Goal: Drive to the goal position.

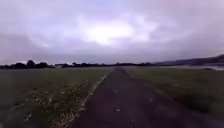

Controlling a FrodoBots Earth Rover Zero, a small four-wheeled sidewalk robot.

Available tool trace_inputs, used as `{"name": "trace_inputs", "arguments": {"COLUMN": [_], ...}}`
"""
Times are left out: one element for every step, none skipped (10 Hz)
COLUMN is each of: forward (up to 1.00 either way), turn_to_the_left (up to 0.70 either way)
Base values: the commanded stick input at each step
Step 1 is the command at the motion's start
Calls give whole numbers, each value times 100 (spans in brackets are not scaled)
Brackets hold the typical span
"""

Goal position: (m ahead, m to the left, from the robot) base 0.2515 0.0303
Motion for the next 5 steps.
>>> {"name": "trace_inputs", "arguments": {"forward": [50, 50, 50, 50, 50], "turn_to_the_left": [0, 0, 0, 0, 0]}}
